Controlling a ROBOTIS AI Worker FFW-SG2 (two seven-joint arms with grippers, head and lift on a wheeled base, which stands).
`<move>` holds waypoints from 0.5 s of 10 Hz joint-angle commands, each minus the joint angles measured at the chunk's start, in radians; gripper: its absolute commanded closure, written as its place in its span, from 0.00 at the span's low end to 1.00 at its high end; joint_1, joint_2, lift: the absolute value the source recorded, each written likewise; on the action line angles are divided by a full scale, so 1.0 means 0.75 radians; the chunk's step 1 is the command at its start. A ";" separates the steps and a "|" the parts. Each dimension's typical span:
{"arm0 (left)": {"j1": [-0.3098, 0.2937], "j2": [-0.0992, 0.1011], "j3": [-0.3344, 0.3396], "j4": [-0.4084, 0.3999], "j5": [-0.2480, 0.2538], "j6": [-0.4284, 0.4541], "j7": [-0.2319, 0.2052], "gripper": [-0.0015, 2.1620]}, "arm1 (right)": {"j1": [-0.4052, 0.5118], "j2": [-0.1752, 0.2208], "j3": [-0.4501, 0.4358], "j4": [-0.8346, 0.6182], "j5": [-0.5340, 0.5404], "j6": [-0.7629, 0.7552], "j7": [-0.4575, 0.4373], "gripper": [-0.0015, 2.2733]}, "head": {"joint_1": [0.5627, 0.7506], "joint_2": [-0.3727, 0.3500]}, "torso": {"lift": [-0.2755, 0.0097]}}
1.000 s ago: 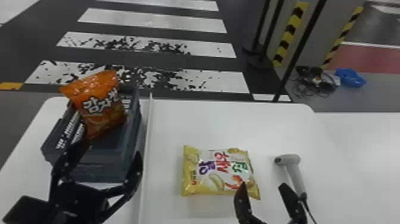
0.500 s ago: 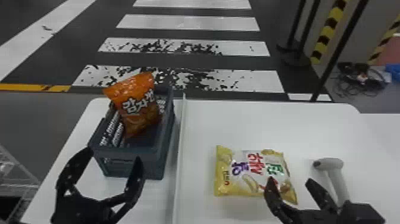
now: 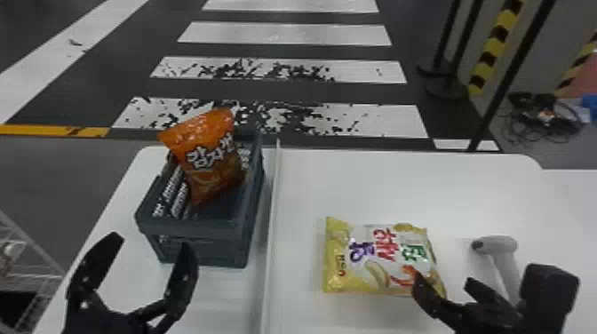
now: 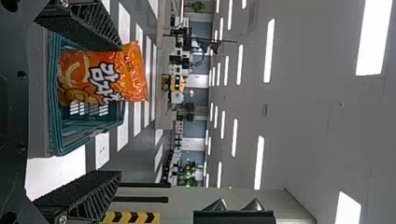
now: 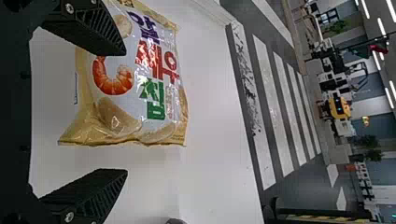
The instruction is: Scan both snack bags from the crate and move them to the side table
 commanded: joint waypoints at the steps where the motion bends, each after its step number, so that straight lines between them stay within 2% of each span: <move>1: -0.002 -0.002 0.002 0.019 0.014 -0.002 -0.005 0.03 | -0.052 0.015 -0.067 0.006 -0.044 0.169 0.062 0.04 | 0.70 0.54 | 0.62; 2: -0.006 -0.006 0.000 0.031 0.028 -0.002 -0.014 0.03 | -0.089 0.031 -0.114 0.022 -0.084 0.263 0.113 0.04 | 0.70 0.54 | 0.62; 5: -0.014 -0.012 -0.004 0.041 0.047 -0.002 -0.036 0.03 | -0.165 0.033 -0.212 0.120 -0.185 0.345 0.230 0.04 | 0.70 0.53 | 0.62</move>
